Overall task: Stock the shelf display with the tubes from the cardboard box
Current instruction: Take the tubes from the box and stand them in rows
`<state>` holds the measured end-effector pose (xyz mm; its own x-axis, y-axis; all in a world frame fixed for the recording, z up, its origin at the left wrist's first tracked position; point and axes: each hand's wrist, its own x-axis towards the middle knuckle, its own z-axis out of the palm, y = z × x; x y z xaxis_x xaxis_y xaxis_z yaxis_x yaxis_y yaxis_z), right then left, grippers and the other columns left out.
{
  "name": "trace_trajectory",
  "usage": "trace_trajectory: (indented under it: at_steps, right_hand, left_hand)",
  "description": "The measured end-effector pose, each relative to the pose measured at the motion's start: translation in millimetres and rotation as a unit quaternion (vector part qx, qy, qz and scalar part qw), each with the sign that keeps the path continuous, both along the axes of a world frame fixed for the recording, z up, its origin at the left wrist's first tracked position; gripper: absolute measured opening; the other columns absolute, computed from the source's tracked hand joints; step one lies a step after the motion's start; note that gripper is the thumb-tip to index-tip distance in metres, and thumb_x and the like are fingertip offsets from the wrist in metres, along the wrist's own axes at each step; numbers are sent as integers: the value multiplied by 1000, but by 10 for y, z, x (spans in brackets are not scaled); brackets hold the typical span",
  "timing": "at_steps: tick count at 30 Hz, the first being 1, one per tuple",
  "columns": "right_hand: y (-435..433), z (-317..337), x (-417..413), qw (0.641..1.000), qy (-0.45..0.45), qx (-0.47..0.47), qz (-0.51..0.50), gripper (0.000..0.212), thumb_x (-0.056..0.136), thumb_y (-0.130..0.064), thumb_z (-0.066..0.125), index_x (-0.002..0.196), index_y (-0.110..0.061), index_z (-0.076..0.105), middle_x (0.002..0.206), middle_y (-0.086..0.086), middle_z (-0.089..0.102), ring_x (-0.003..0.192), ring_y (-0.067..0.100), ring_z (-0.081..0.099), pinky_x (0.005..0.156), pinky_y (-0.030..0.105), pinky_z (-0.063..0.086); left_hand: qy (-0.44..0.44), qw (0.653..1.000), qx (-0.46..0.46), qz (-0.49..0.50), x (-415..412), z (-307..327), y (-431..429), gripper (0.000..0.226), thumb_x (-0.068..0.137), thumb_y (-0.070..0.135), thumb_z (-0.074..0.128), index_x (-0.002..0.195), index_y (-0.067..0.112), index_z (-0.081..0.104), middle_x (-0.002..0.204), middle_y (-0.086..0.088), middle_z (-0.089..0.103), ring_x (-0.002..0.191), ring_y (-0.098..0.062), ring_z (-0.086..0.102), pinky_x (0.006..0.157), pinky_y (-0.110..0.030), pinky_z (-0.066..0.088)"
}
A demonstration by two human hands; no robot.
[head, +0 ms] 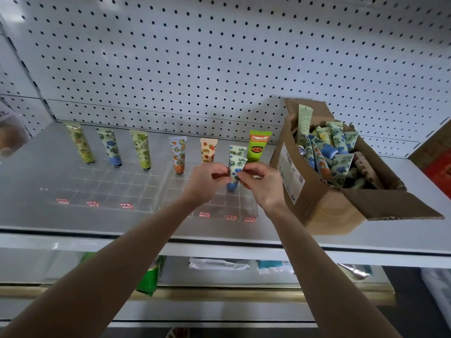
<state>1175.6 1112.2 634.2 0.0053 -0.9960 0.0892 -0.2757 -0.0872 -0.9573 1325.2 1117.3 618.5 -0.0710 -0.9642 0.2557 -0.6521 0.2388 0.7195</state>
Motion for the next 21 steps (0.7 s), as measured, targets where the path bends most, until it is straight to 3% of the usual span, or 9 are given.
trace_trajectory:
  at_steps: [4, 8, 10, 17, 21]
  right_hand:
    - [10, -3, 10, 1000, 9, 0, -3, 21, 78, -6, 73, 99, -5, 69, 90, 1, 66, 88, 16, 65, 82, 35, 57]
    - [37, 21, -1, 1000, 22, 3, -10, 26, 78, -8, 74, 102, -5, 68, 93, 2, 66, 91, 17, 65, 84, 38, 56]
    - [56, 42, -16, 999, 32, 4, -16, 27, 77, -11, 75, 103, -6, 68, 92, 1, 66, 91, 16, 64, 83, 39, 56]
    - [210, 309, -77, 999, 6, -5, -39, 12, 85, -17, 68, 96, -13, 64, 87, -1, 65, 89, 23, 66, 77, 32, 57]
    - [292, 564, -92, 998, -12, -26, -55, 7, 87, -20, 63, 83, -25, 62, 83, 1, 68, 81, 22, 68, 73, 36, 58]
  left_hand:
    - [3, 1000, 0, 0, -3, 8, 17, 18, 85, 12, 63, 102, 7, 69, 95, -2, 68, 72, 1, 53, 66, -8, 38]
    - [14, 1000, 0, 8, 6, 21, 37, 20, 84, 11, 64, 104, 6, 68, 101, -6, 69, 85, -10, 58, 82, -23, 48]
    - [14, 1000, -3, 22, 25, 24, 47, 22, 84, 11, 64, 105, 6, 67, 104, -5, 69, 89, -9, 58, 85, -21, 45]
    - [59, 997, -29, 30, 99, 188, 191, 19, 86, 11, 63, 105, 7, 66, 91, 3, 64, 81, -10, 60, 75, -18, 47]
    - [111, 993, -43, 10, 28, 451, 238, 14, 88, 10, 61, 99, 7, 68, 80, 4, 64, 75, -13, 62, 70, -16, 49]
